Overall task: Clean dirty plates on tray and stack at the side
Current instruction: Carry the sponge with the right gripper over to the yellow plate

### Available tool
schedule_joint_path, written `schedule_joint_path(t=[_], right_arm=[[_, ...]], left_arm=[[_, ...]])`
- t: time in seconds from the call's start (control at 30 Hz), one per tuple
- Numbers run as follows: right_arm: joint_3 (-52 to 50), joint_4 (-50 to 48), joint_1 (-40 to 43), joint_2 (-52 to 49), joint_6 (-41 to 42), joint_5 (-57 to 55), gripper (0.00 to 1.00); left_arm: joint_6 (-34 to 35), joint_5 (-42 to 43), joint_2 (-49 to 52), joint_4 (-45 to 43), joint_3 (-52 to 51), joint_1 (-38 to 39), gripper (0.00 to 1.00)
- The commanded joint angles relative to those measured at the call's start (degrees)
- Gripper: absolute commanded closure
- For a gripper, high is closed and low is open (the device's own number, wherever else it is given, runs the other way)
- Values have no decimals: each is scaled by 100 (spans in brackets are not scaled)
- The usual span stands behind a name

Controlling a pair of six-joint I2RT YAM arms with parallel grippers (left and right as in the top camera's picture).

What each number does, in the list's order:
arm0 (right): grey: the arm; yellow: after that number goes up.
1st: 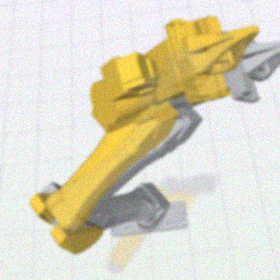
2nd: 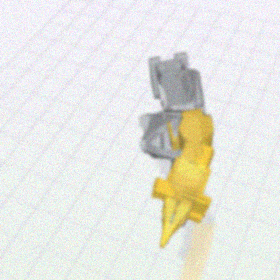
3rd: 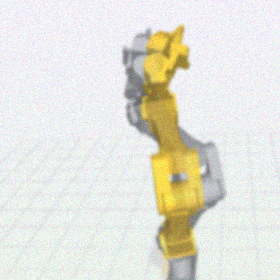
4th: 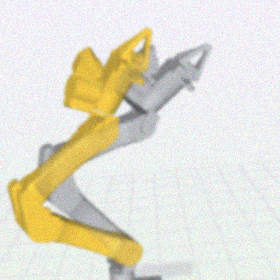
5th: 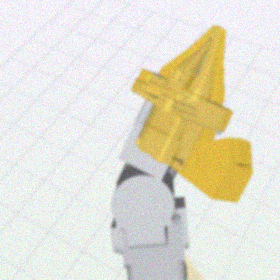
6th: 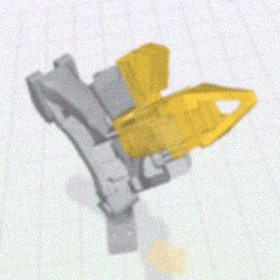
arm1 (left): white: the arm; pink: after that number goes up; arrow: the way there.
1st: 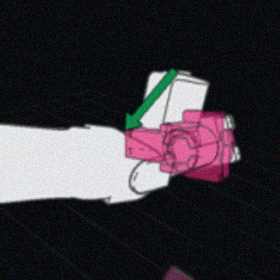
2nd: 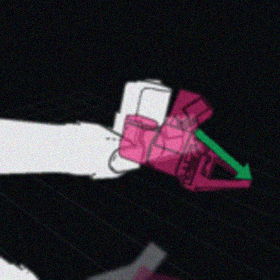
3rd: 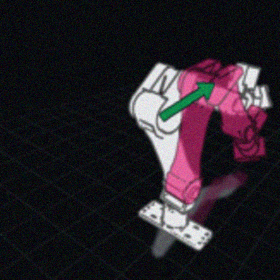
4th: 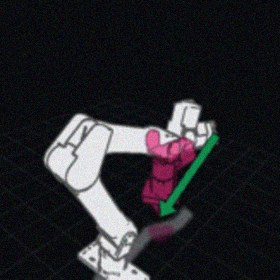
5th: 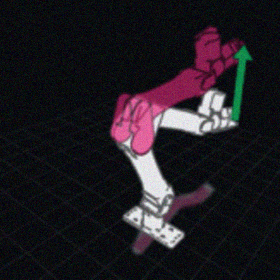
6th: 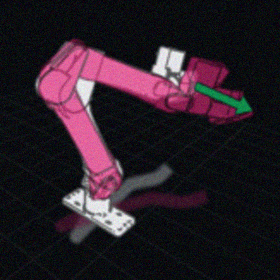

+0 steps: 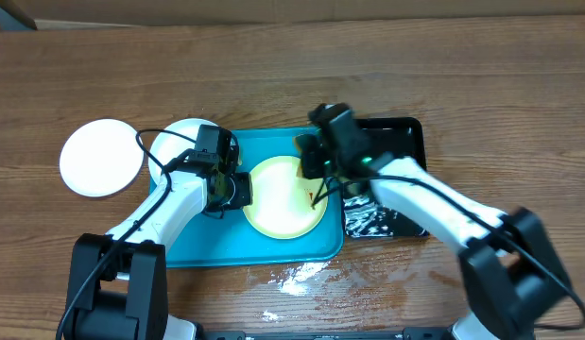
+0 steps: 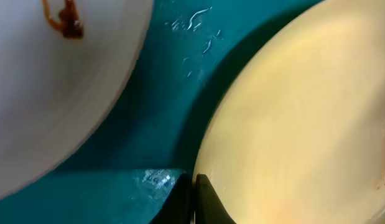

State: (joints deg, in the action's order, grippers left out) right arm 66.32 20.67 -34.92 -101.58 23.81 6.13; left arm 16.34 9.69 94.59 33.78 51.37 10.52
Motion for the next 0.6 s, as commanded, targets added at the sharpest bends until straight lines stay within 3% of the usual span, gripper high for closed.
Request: schedule_joint_path(t=[0.0, 0.13, 0.57], right_arm=[[142, -396, -326, -352, 192, -1029, 96], [142, -549, -468, -435, 151, -1558, 96], [142, -1462, -468, -1038, -175, -1556, 96]], left_arm=[[1082, 57, 57, 166, 85, 37, 96], [1222, 90, 57, 293, 85, 39, 96], [1220, 50, 59, 186, 85, 37, 96]])
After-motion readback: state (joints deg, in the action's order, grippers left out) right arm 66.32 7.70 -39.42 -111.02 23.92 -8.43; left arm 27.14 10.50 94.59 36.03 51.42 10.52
